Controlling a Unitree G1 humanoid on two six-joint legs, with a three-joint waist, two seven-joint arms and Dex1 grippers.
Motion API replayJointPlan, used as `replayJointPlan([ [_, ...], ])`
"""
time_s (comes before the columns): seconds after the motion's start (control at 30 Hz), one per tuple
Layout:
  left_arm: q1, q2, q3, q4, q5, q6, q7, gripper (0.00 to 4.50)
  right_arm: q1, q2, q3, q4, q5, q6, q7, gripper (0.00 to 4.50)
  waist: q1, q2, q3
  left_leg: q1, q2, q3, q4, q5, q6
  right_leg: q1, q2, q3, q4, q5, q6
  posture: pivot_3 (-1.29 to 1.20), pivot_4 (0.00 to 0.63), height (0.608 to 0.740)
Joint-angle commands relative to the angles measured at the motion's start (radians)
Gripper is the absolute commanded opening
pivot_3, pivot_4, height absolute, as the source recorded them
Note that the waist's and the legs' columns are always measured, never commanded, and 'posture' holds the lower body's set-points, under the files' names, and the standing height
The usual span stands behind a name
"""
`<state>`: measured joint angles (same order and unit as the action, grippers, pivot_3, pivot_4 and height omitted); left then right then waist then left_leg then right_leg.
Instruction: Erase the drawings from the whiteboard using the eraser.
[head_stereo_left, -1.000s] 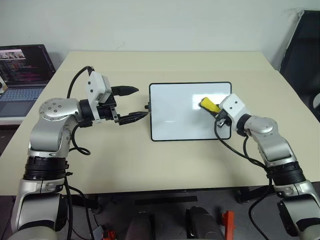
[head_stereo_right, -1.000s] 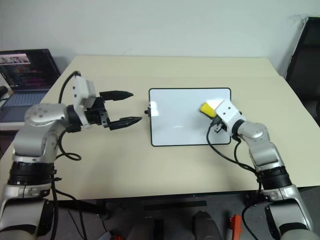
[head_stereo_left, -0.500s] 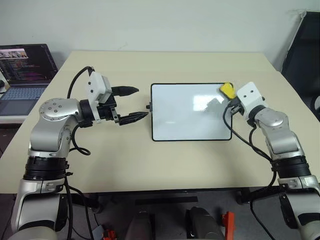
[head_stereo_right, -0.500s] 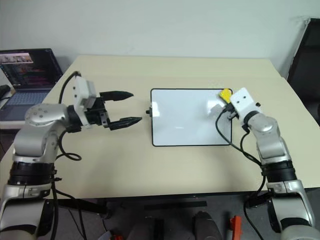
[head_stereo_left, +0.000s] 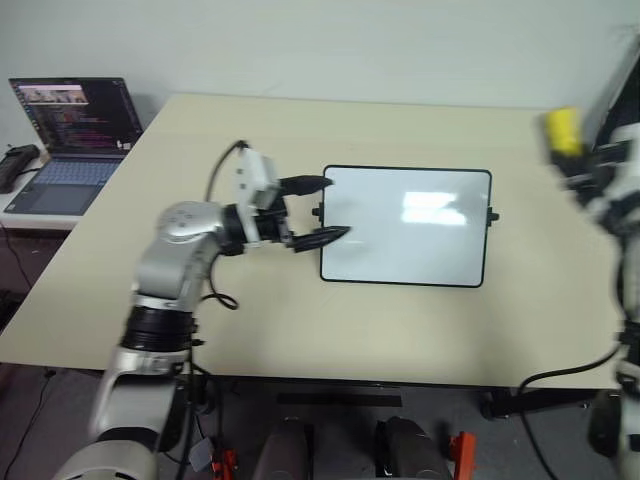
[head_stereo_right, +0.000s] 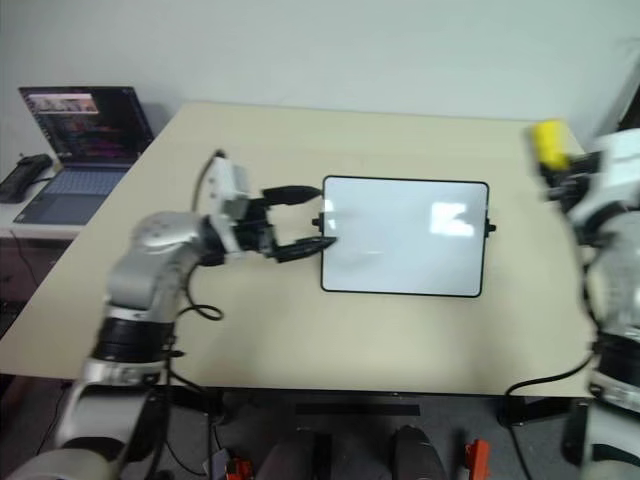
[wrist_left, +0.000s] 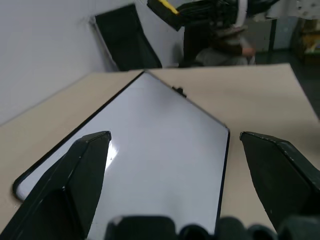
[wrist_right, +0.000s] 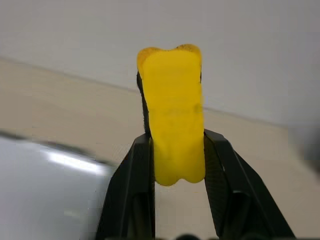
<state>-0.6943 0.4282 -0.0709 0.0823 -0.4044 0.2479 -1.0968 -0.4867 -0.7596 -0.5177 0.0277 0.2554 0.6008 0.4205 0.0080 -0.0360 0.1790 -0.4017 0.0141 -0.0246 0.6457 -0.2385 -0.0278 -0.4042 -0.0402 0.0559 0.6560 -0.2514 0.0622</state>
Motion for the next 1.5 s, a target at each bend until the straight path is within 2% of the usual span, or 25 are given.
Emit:
replayJointPlan([
  [0.03,-0.014,-0.065,-0.047,-0.046,-0.005,-0.013,0.012,4.50,0.105,-0.003,0.004,0.037,-0.012,0.102,-0.019,0.97,-0.011,0.000,0.000,0.000,0.000,0.000,0.000,0.000,0.000,0.000,0.000,0.001,0.000,0.000,0.000,0.00,0.150,0.740],
  [0.23,0.038,-0.125,-0.111,-0.079,0.003,-0.009,0.013,4.50,0.150,0.012,0.063,0.123,-0.014,0.106,-0.017,0.97,-0.068,0.011,0.000,0.004,0.000,0.006,-0.001,0.000,0.001,-0.002,0.002,0.010,0.004,0.000,0.000,0.00,0.150,0.740],
  [0.53,0.064,-0.129,-0.121,-0.108,-0.001,0.007,0.021,4.50,0.051,-0.018,0.153,0.370,-0.074,0.013,-0.017,0.97,-0.064,0.011,0.000,0.005,0.000,0.006,0.001,0.000,0.001,-0.001,0.004,0.012,0.005,0.001,0.003,0.00,0.150,0.740],
  [0.57,0.067,-0.126,-0.118,-0.111,0.000,0.009,0.023,4.50,0.040,-0.021,0.158,0.396,-0.078,0.000,-0.012,1.69,-0.063,0.011,0.000,0.005,0.000,0.006,0.001,0.000,0.001,-0.001,0.003,0.012,0.004,0.001,0.003,0.00,0.150,0.740],
  [0.63,0.071,-0.117,-0.112,-0.118,-0.001,0.013,0.025,4.50,0.021,-0.027,0.169,0.430,-0.086,-0.019,-0.003,2.19,-0.063,0.011,0.000,0.004,0.000,0.006,0.000,0.000,0.001,-0.001,0.003,0.011,0.003,0.001,0.003,0.00,0.150,0.740],
  [0.67,0.072,-0.114,-0.110,-0.121,-0.001,0.014,0.026,4.50,0.014,-0.029,0.173,0.442,-0.088,-0.026,0.002,2.67,-0.063,0.011,0.000,0.004,0.000,0.006,0.000,0.000,0.001,-0.001,0.003,0.012,0.002,0.001,0.003,0.00,0.150,0.740],
  [0.7,0.073,-0.111,-0.108,-0.122,-0.001,0.015,0.028,4.50,0.008,-0.032,0.176,0.448,-0.088,-0.030,0.005,2.87,-0.062,0.011,0.000,0.004,0.000,0.006,0.000,0.000,0.001,-0.001,0.003,0.012,0.002,0.001,0.003,0.00,0.150,0.740],
  [0.8,0.075,-0.097,-0.093,-0.124,0.007,0.011,0.044,4.50,-0.002,-0.047,0.180,0.430,-0.079,-0.047,0.030,3.94,-0.063,0.011,0.000,0.004,0.000,0.006,0.000,0.000,0.001,-0.001,0.003,0.012,0.001,0.001,0.003,0.00,0.150,0.740],
  [0.87,0.071,-0.093,-0.077,-0.128,0.005,0.004,0.065,4.50,0.005,-0.048,0.166,0.382,-0.063,-0.044,0.036,4.48,-0.062,0.011,0.000,0.004,0.000,0.006,0.000,0.000,0.001,-0.001,0.003,0.012,0.001,0.001,0.003,0.00,0.150,0.740],
  [0.97,0.048,-0.101,0.001,-0.126,0.002,-0.003,0.174,4.50,-0.001,0.008,0.083,0.248,0.013,-0.113,0.018,4.48,-0.065,0.011,0.001,0.004,0.000,0.006,0.000,0.000,0.001,-0.001,0.003,0.012,0.001,0.000,0.003,0.00,0.150,0.740],
  [1.07,0.063,-0.065,0.098,-0.105,0.013,-0.010,0.271,4.50,0.041,0.080,0.107,0.201,0.009,-0.201,0.007,4.48,-0.067,0.011,0.001,0.004,0.000,0.005,0.000,0.000,0.001,-0.001,0.004,0.011,0.002,0.000,0.003,0.00,0.150,0.740],
  [1.27,0.088,0.047,0.277,0.071,0.095,-0.116,0.451,4.50,0.056,0.202,0.165,0.310,-0.035,-0.401,-0.026,4.48,-0.064,0.010,0.001,0.004,0.000,0.005,0.000,0.000,0.001,-0.001,0.003,0.011,0.002,0.001,0.003,0.00,0.150,0.740],
  [1.5,0.100,0.022,0.308,0.299,0.218,-0.262,0.665,4.50,0.040,0.297,0.194,0.435,-0.026,-0.570,-0.013,4.48,-0.043,0.010,0.001,0.003,0.000,0.004,0.000,0.000,0.000,-0.001,0.001,0.008,0.001,0.001,0.003,0.00,0.150,0.740],
])
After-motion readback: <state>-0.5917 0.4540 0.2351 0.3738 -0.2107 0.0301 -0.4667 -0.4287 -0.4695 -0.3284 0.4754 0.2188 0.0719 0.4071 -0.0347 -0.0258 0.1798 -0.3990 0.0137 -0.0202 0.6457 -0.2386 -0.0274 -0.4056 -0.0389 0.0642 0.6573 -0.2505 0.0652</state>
